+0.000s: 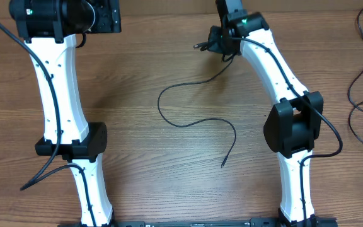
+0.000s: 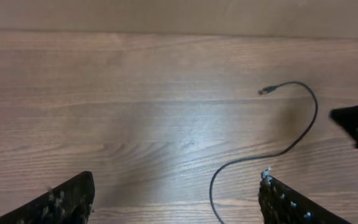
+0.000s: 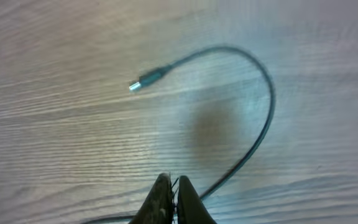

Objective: Untangle cables

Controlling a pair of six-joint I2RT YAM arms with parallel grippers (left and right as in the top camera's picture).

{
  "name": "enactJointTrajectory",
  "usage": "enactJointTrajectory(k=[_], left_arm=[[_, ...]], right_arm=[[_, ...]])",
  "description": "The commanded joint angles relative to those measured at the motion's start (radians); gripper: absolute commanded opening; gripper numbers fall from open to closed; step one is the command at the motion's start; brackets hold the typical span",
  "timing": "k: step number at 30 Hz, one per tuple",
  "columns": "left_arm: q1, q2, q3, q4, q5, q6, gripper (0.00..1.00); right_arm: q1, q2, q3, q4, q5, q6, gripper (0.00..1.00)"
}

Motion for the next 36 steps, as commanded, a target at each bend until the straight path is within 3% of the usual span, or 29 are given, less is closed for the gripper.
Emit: enactJointTrajectory(k=[1,2,3,9,18,25,29,36], left_arm=[[-0.021,-0.017,-0.053,0.013,0.013,0.029,0.85],[-0.024,-0.017,-0.069,0.015,0.017,0.039,0.86],[-0.03,-0.017,-0.096,0.019,0.036,0.071,0.87],[-0.07,-0.014,-0.291,0.041,0.178,0.304,0.89],[-0.179,-0.013,-0.679,0.2,0.188,0.322,0.89],[-0.276,-0.013,-0.934,0.283,0.122,0.774,0.92],[-0.297,-0.013,-1.014,0.401,-0.016,0.848,0.88],[-0.279,-0.013,-1.091,0.689,-0.013,1.007,0.87]], right_arm=[[-0.004,-0.088,0.079,-0.023,0.061,-0.117,0.42],[-0.005,-0.103,0.09,-0.027,0.071,-0.12,0.77],[-0.006,-0.121,0.099,-0.026,0.071,-0.14,1.0],[-0.02,-0.25,0.108,-0.026,0.076,-0.3,1.0],[-0.048,-0.385,0.108,-0.072,0.079,-0.299,1.0],[-0.048,-0.406,0.108,-0.134,0.079,-0.299,1.0],[-0.048,-0.406,0.108,-0.2,0.078,-0.299,1.0],[-0.046,-0.406,0.108,-0.308,-0.012,-0.291,1.0]])
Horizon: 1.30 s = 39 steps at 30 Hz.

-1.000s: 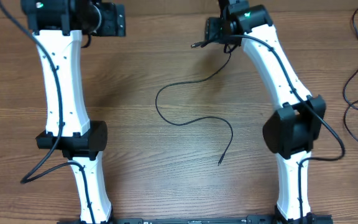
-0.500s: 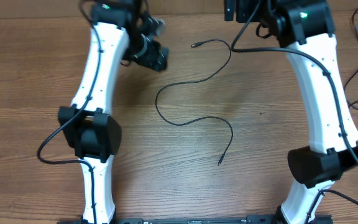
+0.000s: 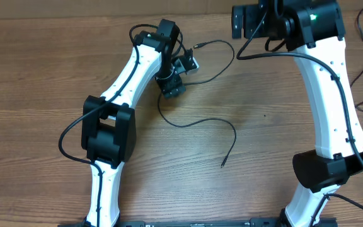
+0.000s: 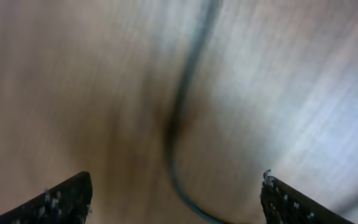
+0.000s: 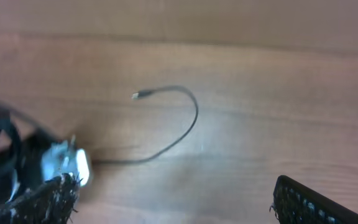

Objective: Untangle cables

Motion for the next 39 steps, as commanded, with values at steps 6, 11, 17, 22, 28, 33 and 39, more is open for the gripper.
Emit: enactJointTrajectory(k=[6,11,17,22,28,33,39], left_arm=[[0.034,-0.01,-0.023,0.116,0.109,0.122,0.95],[0.037,0.021,-0.025,0.098,0.186,0.109,0.92],[0.034,0.079,-0.026,0.071,0.181,0.11,0.9],[0.034,0.109,-0.027,0.049,0.133,0.104,0.84],[0.033,0.114,-0.027,-0.084,-0.101,0.083,0.93],[0.033,0.114,-0.027,-0.152,-0.121,0.066,0.93],[0.033,0.114,-0.027,-0.136,-0.045,0.058,0.91]], right_arm=[[0.0,-0.017,0.018,-0.024,-0.111,0.0,1.0],[0.0,-0.017,0.018,-0.016,-0.112,0.0,1.0],[0.0,-0.017,0.018,-0.033,-0.113,0.0,1.0],[0.0,-0.017,0.018,-0.067,-0.113,0.0,1.0],[0.001,-0.017,0.016,-0.089,-0.114,0.0,1.0],[0.001,-0.017,0.016,-0.078,-0.155,0.0,1.0],[0.001,-0.017,0.016,-0.081,-0.176,0.0,1.0]])
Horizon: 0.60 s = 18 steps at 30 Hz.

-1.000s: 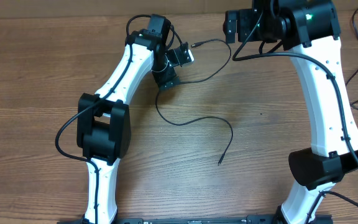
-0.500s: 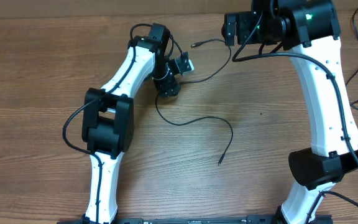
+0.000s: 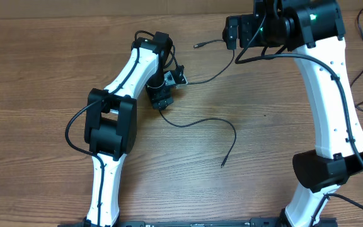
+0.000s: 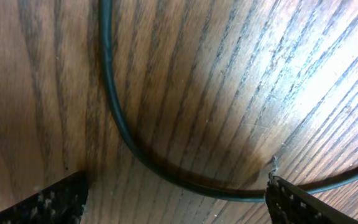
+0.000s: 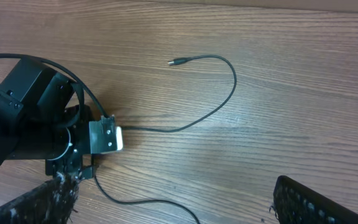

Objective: Untangle cables

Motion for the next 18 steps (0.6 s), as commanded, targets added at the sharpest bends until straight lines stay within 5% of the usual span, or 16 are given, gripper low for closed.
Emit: enactJointTrajectory(k=[1,12,18], left_arm=[[-0.002,0.016,-0.01,0.016,0.072,-0.019,0.9],[-0.001,0.051,-0.011,0.033,0.12,-0.064,0.85],[-0.001,0.085,-0.011,0.061,0.113,-0.231,0.86]], right_arm=[[0.0,-0.017,0.016,-0.002,-0.018,-0.001,1.0],[0.0,-0.017,0.016,-0.022,-0.018,-0.001,1.0],[0.0,-0.017,0.016,-0.02,-0.018,-0.001,1.0]])
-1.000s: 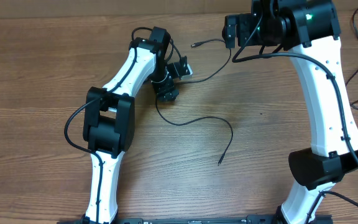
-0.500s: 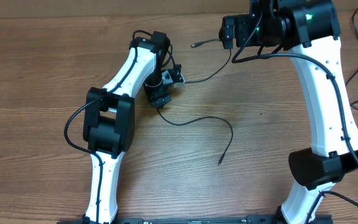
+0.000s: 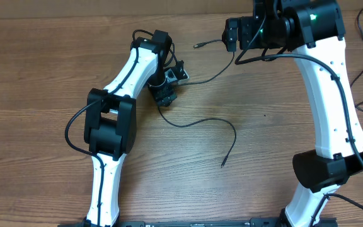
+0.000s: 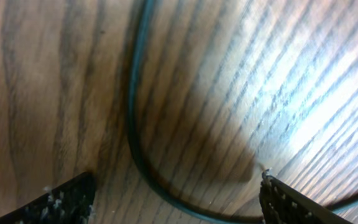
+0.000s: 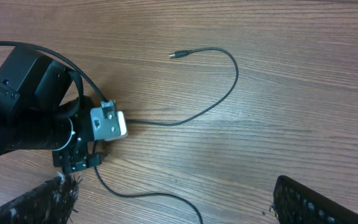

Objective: Untangle cables

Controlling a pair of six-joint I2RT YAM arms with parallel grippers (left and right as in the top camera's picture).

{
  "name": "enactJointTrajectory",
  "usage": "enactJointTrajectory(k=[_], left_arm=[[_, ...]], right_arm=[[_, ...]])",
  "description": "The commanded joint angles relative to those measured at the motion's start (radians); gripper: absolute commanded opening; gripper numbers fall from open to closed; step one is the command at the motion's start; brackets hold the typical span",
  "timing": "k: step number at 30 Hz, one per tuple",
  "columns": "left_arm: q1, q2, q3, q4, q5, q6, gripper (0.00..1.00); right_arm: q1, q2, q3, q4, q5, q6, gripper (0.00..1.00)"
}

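A thin black cable (image 3: 194, 122) lies loose on the wooden table. Its plug end (image 3: 197, 45) is at the far side and its other end (image 3: 223, 165) is nearer the front. My left gripper (image 3: 164, 96) is low over the cable's left bend. In the left wrist view it (image 4: 176, 202) stands open, the cable (image 4: 134, 118) passing between the fingers on the wood. My right gripper (image 3: 233, 33) is raised at the far right. It (image 5: 179, 208) is open and holds nothing, looking down on the cable (image 5: 229, 93) and the left wrist.
More black cables (image 3: 358, 82) lie at the table's right edge. The far edge of the table (image 3: 188, 7) runs just behind both arms. The right arm's base (image 3: 320, 170) stands at the front right and the left arm's (image 3: 109, 126) at the front left.
My left gripper has shifted slightly along the cable's bend and remains open and low. The right gripper has barely moved and stays open and raised. The cable lies as before.
First my right gripper was shut low at the cable near its far plug end, with the left arm raised at the far left. Then the right gripper was open and raised, and the left had come over the cable's left bend. Since then the left has stayed low there, open.
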Motion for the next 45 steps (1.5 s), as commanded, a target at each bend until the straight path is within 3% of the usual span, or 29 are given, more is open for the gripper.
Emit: enactJointTrajectory(k=[1,8,13,18,35,45], left_arm=[[-0.002,0.091,-0.012,0.013,0.043,-0.166,0.88],[-0.002,0.114,-0.012,0.011,0.043,-0.383,0.88],[-0.002,0.114,-0.014,0.049,0.043,-0.554,0.75],[-0.002,0.114,-0.037,0.09,0.043,-0.622,0.79],[-0.002,0.114,-0.354,0.36,0.039,-0.714,0.8],[0.0,0.113,-0.272,0.368,0.039,-0.712,0.82]], right_arm=[[0.0,-0.017,0.016,0.003,-0.009,0.0,1.0],[0.0,-0.017,0.016,0.004,-0.01,0.0,1.0],[0.0,-0.017,0.016,0.003,-0.01,0.0,1.0],[0.0,-0.017,0.016,-0.002,-0.01,0.0,1.0],[0.0,-0.015,0.009,-0.003,-0.01,0.0,1.0],[0.0,-0.015,0.009,-0.003,-0.01,0.0,1.0]])
